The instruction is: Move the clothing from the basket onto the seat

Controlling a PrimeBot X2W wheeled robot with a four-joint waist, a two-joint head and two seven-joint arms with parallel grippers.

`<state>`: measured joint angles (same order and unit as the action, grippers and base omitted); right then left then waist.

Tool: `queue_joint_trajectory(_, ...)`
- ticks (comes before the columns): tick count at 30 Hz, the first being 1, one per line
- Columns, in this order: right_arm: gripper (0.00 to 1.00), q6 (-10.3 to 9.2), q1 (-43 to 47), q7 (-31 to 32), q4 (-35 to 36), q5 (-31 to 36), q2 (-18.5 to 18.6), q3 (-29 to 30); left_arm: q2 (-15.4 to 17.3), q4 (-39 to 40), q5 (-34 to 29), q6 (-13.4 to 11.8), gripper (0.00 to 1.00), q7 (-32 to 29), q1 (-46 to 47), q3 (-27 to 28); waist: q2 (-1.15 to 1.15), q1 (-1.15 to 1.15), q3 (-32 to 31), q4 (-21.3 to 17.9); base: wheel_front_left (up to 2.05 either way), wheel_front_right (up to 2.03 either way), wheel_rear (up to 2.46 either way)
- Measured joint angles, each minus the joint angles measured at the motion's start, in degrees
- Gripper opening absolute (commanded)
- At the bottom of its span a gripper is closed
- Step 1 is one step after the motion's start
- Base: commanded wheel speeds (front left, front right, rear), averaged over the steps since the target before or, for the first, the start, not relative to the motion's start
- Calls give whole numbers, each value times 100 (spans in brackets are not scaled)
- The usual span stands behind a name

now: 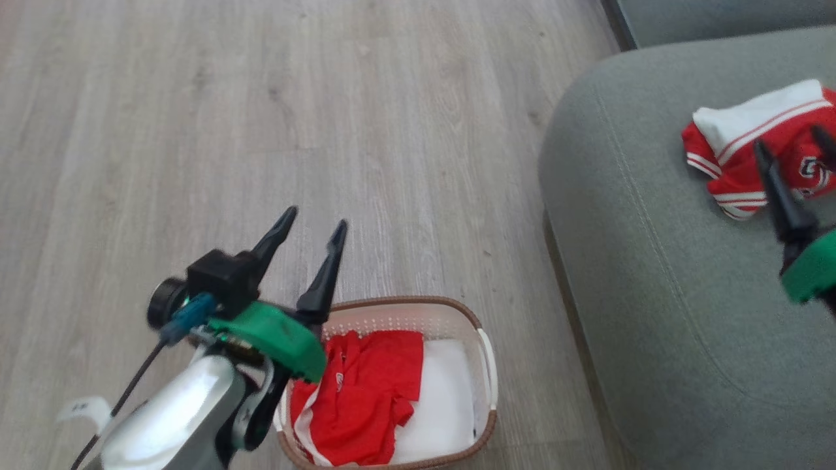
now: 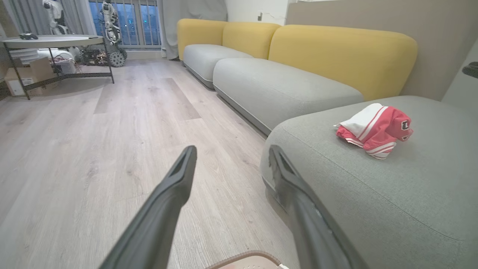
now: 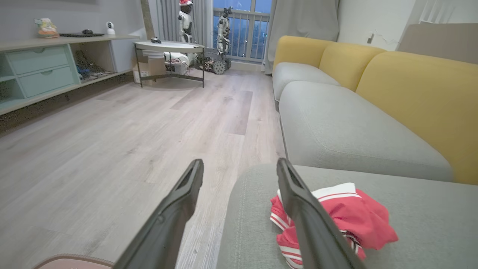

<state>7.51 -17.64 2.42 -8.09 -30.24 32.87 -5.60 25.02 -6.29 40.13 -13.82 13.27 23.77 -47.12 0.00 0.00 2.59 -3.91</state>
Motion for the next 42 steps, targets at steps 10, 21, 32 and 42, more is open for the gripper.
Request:
queue_joint_trajectory(10, 100, 0, 1422, -431, 888, 516, -1143, 784, 189, 224, 57, -345, 100, 93, -682, 535, 0, 0, -244, 409, 0, 0, 0)
queue_joint_trajectory(21, 100, -1, 2093, -1236, 1152, 876, -2152, 794, 148, 641, -376, -469, 100, 97, -1786, 1798, 0, 0, -313, 614, 0, 0, 0)
queue_joint_trajectory(32, 100, -1, 2327, -1514, 1065, 875, -2390, 686, -285, 726, -1174, 98, 100, 100, -2334, 2447, 0, 0, -347, 709, 0, 0, 0)
queue_joint_trajectory(42, 100, -1, 2324, -1563, 1022, 873, -2397, 580, -566, 611, -1497, 432, 100, 101, -2473, 2787, 0, 0, -336, 648, 0, 0, 0)
